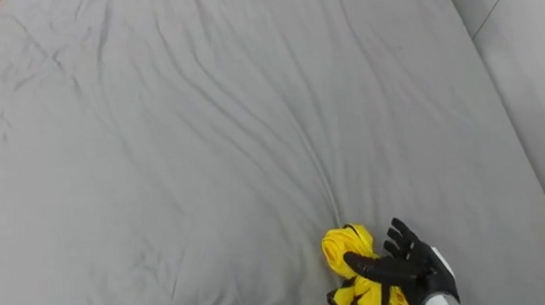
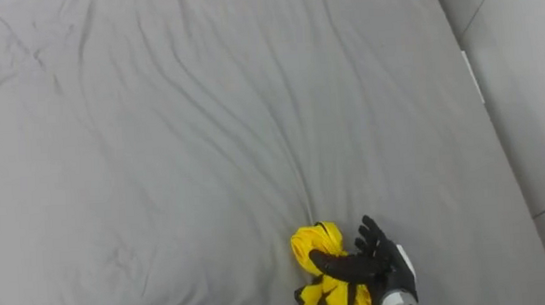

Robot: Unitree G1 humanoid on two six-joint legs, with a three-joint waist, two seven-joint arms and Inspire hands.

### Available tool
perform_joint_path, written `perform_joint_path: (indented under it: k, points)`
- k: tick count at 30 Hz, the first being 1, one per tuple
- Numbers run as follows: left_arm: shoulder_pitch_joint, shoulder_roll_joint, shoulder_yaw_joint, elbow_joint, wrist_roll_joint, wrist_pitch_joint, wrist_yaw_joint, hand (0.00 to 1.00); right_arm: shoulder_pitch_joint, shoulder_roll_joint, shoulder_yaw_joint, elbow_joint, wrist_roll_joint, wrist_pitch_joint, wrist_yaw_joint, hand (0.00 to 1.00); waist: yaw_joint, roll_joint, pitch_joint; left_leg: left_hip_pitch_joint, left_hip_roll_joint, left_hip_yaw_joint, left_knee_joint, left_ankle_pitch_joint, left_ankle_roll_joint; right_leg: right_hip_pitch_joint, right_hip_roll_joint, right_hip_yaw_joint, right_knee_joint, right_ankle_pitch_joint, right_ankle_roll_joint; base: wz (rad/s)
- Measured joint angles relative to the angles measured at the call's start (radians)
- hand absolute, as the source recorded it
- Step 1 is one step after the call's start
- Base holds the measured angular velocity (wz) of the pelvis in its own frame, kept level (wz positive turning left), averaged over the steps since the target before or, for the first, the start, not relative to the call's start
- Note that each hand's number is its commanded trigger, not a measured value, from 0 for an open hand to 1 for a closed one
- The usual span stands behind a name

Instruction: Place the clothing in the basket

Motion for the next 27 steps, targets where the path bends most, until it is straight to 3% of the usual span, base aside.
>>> perform_joint_path:
  k: [6, 8, 11, 12, 14, 15, 16, 17, 27]
  points:
    - [-0.048, 0.033, -0.016, 0.063, 0.001, 0.013, 0.006, 0.0, 0.016, -0.001, 0.009, 0.001, -0.075, 0.0, 0.022, 0.0, -0.006, -0.003, -0.0011, -0.009, 0.0, 0.009, 0.0, 0.0, 0.0, -0.008, -0.002, 0.004, -0.001, 0.007, 0.002, -0.03]
    - [-0.058, 0.048, -0.025, 0.071, 0.001, 0.027, 0.007, 0.0, 0.019, -0.002, 0.025, 0.001, -0.09, 0.0, 0.028, 0.07, -0.019, -0.003, -0.0006, -0.009, 0.0, 0.011, 0.0, 0.0, 0.0, -0.009, -0.003, 0.005, -0.002, 0.007, 0.002, 0.0]
    - [-0.058, 0.058, -0.025, 0.071, 0.005, 0.04, 0.007, 0.0, 0.019, -0.002, 0.031, 0.008, -0.116, -0.001, 0.038, 0.09, -0.033, -0.001, 0.0007, -0.009, 0.0, 0.015, 0.0, 0.0, 0.0, -0.013, -0.003, 0.012, -0.005, 0.007, 0.002, -0.07]
    - [-0.058, 0.058, -0.025, 0.071, 0.006, 0.04, 0.007, 0.0, 0.019, -0.003, 0.033, 0.01, -0.116, -0.001, 0.039, 0.16, -0.034, 0.0, 0.0017, -0.009, 0.0, 0.016, 0.0, 0.0, 0.0, -0.014, -0.003, 0.013, -0.005, 0.007, 0.003, -0.06]
    - [-0.059, 0.06, -0.027, 0.071, 0.007, 0.04, 0.007, 0.0, 0.02, -0.005, 0.034, 0.01, -0.136, -0.001, 0.041, 0.5, -0.038, 0.001, 0.0029, -0.018, 0.0, 0.018, 0.0, 0.0, 0.001, -0.024, -0.003, 0.013, -0.003, 0.007, 0.003, -0.02]
    - [-0.06, 0.061, -0.028, 0.071, 0.008, 0.04, 0.007, 0.0, 0.02, -0.005, 0.034, 0.01, -0.154, -0.001, 0.041, 0.61, -0.038, 0.001, 0.0025, -0.023, 0.001, 0.019, 0.0, 0.0, 0.001, -0.03, -0.003, 0.013, -0.002, 0.007, 0.003, 0.0]
    - [-0.063, 0.064, -0.03, 0.071, 0.021, 0.04, 0.008, 0.0, 0.017, -0.005, 0.036, 0.01, -0.188, -0.001, 0.042, 0.92, -0.038, 0.001, 0.0032, -0.029, 0.002, 0.021, 0.0, 0.001, 0.003, -0.036, -0.002, 0.013, -0.001, 0.009, 0.003, 0.0]
    - [-0.066, 0.068, -0.038, 0.071, 0.03, 0.039, 0.008, 0.0, 0.017, -0.006, 0.038, 0.011, -0.225, -0.001, 0.042, 1.0, -0.038, 0.003, 0.0038, -0.034, 0.002, 0.02, 0.0, 0.001, 0.003, -0.04, -0.002, 0.012, -0.002, 0.01, 0.002, 0.0]
    - [-0.103, 0.078, -0.083, 0.116, 0.037, 0.04, 0.007, 0.0, -0.007, -0.011, 0.142, 0.117, -0.393, 0.0, 0.031, 1.0, -0.02, 0.009, 0.0049, -0.043, -0.003, 0.028, -0.027, 0.006, 0.01, -0.065, -0.003, 0.019, -0.003, 0.018, 0.005, -0.03]
